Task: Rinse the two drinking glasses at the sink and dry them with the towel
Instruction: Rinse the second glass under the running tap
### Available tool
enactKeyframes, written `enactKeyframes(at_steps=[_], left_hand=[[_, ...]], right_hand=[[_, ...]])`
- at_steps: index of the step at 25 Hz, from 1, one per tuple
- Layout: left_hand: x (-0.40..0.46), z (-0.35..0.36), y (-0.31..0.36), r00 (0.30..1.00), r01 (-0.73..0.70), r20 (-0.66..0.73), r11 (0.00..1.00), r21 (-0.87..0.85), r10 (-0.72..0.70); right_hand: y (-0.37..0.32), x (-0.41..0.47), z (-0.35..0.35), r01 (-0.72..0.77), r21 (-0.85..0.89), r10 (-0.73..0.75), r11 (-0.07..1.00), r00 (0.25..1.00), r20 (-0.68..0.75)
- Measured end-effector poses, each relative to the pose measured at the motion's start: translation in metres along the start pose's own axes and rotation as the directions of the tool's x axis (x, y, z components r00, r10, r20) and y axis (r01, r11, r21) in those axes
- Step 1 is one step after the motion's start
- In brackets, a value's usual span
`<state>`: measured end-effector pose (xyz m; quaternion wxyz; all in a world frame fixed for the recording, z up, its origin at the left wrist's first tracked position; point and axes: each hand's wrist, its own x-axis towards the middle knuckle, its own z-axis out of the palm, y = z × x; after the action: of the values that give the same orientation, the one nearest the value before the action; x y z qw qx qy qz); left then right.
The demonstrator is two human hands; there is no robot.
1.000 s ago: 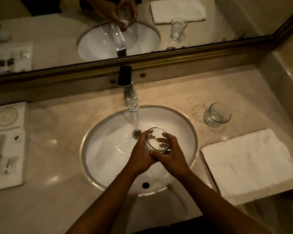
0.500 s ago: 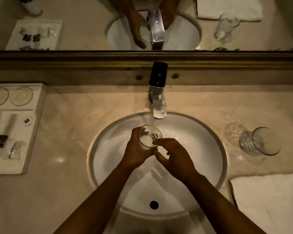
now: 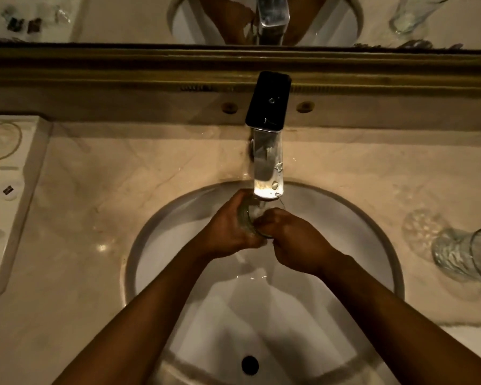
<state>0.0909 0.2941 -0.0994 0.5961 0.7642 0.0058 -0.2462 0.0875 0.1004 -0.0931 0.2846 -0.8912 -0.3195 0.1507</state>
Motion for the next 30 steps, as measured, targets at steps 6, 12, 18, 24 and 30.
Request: enactKeyframes(at_steps=[6, 12, 18, 24, 30], left_hand=[[0.014, -0.030, 0.002, 0.973, 0.077, 0.231, 0.970, -0.232, -0.022], [0.021, 0.008, -0.006, 0.970, 0.144, 0.033, 0.462, -0.875, -0.241], [0.029, 0.024, 0.014, 0.898, 0.207, -0.035, 0.490, -0.847, -0.439], [0.035, 0.003, 0.020, 0.824, 0.540, 0.233, 0.591, -0.600, -0.516], [0.017, -0.002, 0.039, 0.839, 0.537, 0.272, 0.638, -0.552, -0.471]], right_hand=[[0.004, 0.018, 0.006, 0.024, -0.110, -0.029, 0.994, 0.998, -0.050], [-0.021, 0.017, 0.016, -0.173, -0.058, 0.150, 0.983, 0.947, -0.284], [-0.032, 0.023, 0.009, -0.161, 0.145, 0.188, 0.976, 0.963, -0.195], [0.001, 0.014, 0.005, 0.079, -0.026, -0.081, 0.997, 0.990, -0.119], [-0.016, 0.018, 0.016, -0.071, 0.033, 0.077, 0.997, 0.968, -0.238]])
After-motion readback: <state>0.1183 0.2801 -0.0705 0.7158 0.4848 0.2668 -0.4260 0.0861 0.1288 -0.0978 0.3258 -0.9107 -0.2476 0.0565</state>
